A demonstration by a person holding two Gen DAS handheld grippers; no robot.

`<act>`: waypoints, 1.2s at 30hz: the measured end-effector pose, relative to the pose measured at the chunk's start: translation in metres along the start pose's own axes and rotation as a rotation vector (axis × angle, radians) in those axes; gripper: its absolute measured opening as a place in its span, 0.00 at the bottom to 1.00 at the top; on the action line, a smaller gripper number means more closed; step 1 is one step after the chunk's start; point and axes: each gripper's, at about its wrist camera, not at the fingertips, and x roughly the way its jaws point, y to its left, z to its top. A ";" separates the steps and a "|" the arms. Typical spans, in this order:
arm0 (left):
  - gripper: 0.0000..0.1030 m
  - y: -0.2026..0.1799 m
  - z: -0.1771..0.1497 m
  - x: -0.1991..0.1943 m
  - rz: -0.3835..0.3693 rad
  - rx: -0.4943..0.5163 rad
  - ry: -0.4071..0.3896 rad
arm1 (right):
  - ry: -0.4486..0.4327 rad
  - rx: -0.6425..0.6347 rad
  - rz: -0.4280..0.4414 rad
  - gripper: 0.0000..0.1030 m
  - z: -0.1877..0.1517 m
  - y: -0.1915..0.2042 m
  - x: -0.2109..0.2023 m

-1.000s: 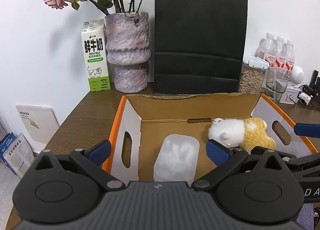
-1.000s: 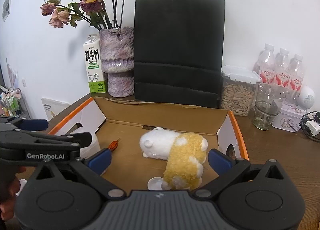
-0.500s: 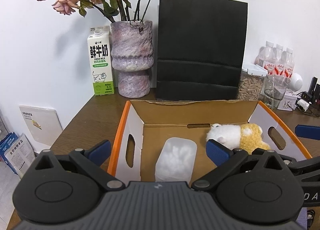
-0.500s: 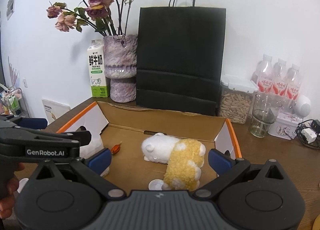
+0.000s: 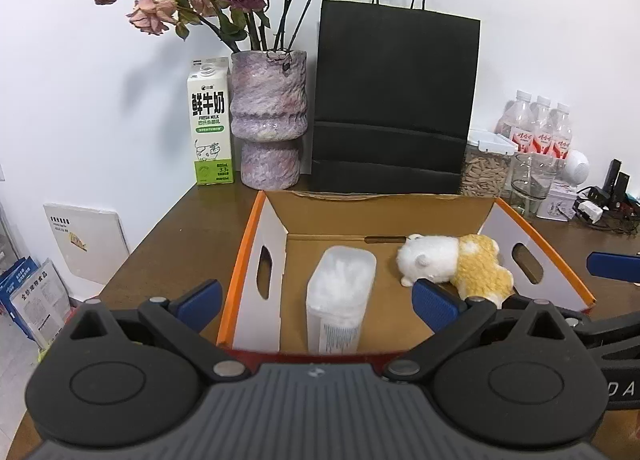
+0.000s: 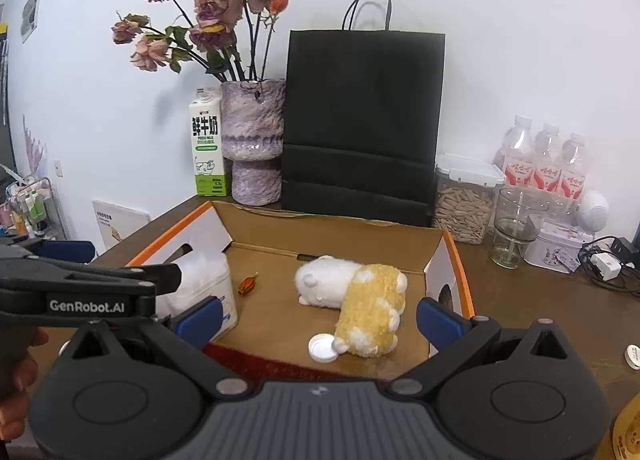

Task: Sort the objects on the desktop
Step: 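Withdraw both tools and move toward the navy pouch and purple bag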

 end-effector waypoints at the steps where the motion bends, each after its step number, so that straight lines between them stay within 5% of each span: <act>1: 1.00 0.000 -0.002 -0.003 0.000 0.000 0.001 | -0.002 -0.002 0.000 1.00 -0.001 0.001 -0.004; 24: 1.00 0.048 -0.072 -0.061 0.046 -0.045 0.032 | 0.020 -0.023 0.006 1.00 -0.072 0.019 -0.067; 36: 1.00 0.046 -0.104 -0.075 -0.006 -0.018 0.061 | 0.066 0.011 -0.014 1.00 -0.114 0.011 -0.077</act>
